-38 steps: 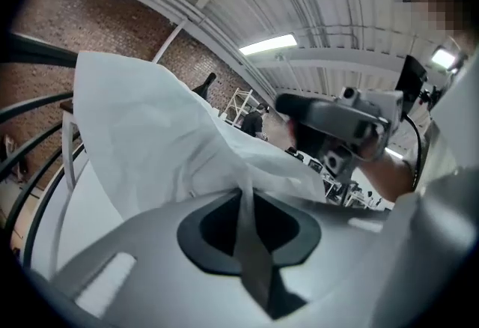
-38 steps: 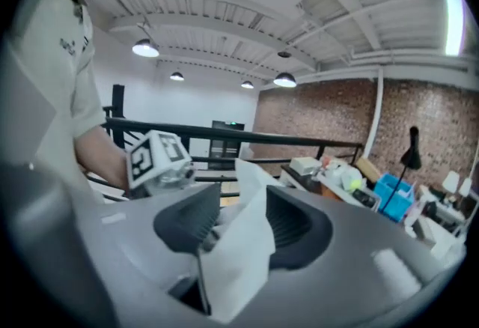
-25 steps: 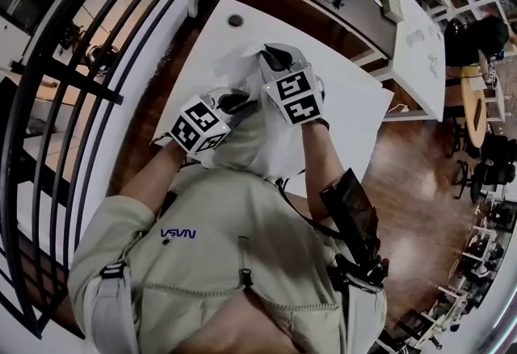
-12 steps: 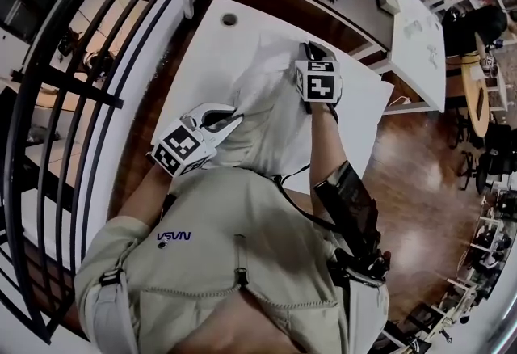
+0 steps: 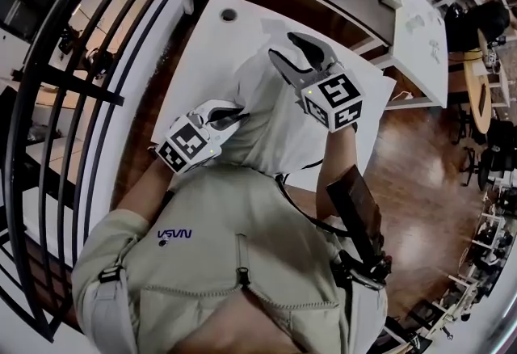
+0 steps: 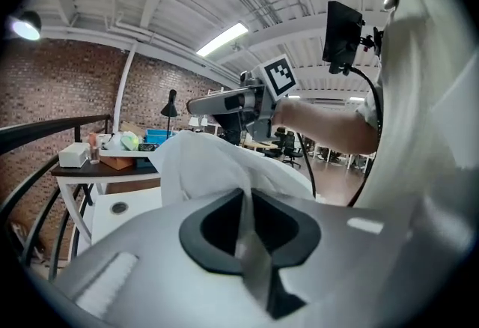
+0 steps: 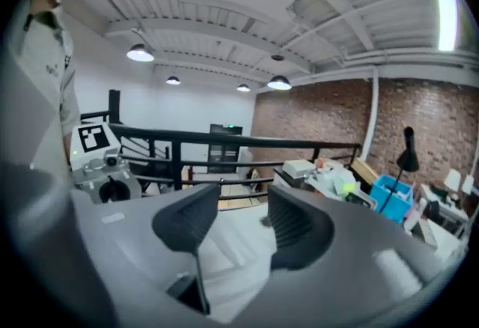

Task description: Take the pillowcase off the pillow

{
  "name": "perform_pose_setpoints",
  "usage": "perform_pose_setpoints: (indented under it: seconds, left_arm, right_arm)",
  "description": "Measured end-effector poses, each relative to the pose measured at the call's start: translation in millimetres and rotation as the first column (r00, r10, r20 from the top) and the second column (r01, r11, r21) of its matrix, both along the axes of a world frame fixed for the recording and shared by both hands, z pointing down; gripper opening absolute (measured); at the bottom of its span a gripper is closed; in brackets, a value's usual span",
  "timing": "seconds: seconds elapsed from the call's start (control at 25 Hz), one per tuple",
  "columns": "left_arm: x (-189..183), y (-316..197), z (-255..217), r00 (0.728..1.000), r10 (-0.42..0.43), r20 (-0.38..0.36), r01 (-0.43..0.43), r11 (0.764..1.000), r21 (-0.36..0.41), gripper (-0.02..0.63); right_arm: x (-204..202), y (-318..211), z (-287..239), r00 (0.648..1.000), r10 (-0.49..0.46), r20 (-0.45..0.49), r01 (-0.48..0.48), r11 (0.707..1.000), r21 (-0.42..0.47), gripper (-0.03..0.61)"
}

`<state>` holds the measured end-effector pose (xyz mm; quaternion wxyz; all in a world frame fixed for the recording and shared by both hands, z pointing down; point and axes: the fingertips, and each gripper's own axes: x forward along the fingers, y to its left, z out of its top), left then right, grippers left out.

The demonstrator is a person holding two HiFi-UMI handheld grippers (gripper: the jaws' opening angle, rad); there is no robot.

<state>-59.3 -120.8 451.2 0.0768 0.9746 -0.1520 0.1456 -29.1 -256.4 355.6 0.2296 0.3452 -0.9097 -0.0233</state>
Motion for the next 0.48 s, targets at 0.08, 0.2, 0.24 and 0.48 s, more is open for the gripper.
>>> perform_pose_setpoints:
  seconds: [0.08,0.2,0.24,0.48]
  left_arm:
    - [1.3,1.2,-0.7,1.000,0.006,0.010,-0.006,1.000,0.013,0.029]
    - [3.5,5.8,-1.2,0.999,0.021,0.031,-0.023,0.999,0.036,0.031]
    - [5.0,8.9,-2.7,0.999,0.034,0.032,-0.035,0.998,0.042,0.029]
    - [6.5,14.3,-4.7,0.999,0.028,0.026,-0.030,0.998,0.060,0.031]
  right_arm:
    - [-13.5,9.8,22.2,0.985,-0.085,-0.153,0.079,0.996,-0.045,0.204]
    - [-19.0,4.6,43.9,0.971,-0.098,-0.218,0.082,0.993,-0.081,0.087]
    - [-17.7,-2.1,44.2,0.974,-0.072,-0.217,0.057,0.996,-0.072,0.003]
    - [-8.4,-21.5,39.5,0.978,-0.039,-0.206,0.027,0.998,-0.060,0.003]
